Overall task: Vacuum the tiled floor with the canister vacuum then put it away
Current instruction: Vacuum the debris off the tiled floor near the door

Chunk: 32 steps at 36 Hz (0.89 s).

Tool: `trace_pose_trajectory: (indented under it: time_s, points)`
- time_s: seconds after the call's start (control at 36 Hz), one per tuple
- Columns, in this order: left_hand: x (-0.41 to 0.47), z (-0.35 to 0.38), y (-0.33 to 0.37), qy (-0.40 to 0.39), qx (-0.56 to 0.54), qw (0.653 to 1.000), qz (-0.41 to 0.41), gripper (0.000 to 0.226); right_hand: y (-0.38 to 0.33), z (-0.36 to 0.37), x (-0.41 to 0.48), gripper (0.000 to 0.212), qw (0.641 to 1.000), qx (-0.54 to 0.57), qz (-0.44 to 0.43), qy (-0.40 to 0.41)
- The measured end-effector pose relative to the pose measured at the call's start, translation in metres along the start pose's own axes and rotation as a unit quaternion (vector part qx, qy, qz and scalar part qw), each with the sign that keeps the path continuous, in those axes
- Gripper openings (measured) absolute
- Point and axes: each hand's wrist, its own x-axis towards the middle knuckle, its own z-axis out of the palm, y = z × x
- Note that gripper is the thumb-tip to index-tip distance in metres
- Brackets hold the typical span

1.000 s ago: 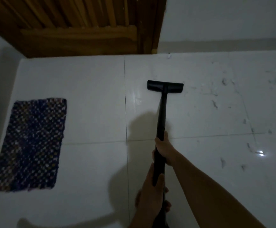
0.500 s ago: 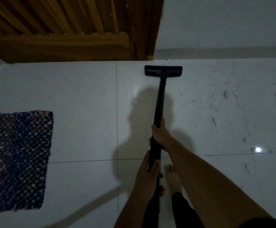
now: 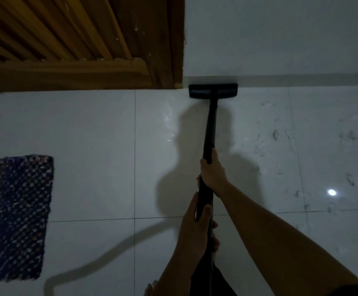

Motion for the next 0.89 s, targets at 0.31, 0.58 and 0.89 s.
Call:
trace_pose_trajectory:
  time_s: [0.31,0.58,0.89]
  points:
    - [0.005,0.034,0.012,-0.031,0.009,0.999,-0.025,0.049,0.005,-0.043,0.007,0.06,0.999,0.011,0.006,0.029]
    - [-0.018,0.038,0.003,-0.023,0.047,0.998,-0.024,0.049,0.021,-0.045,-0.015,0.061,0.999,0.027,0.014,0.019]
    - [-0.061,0.036,-0.044,-0.022,0.052,0.998,-0.012,0.039,0.063,-0.04,-0.063,0.063,0.999,0.016,0.022,0.019]
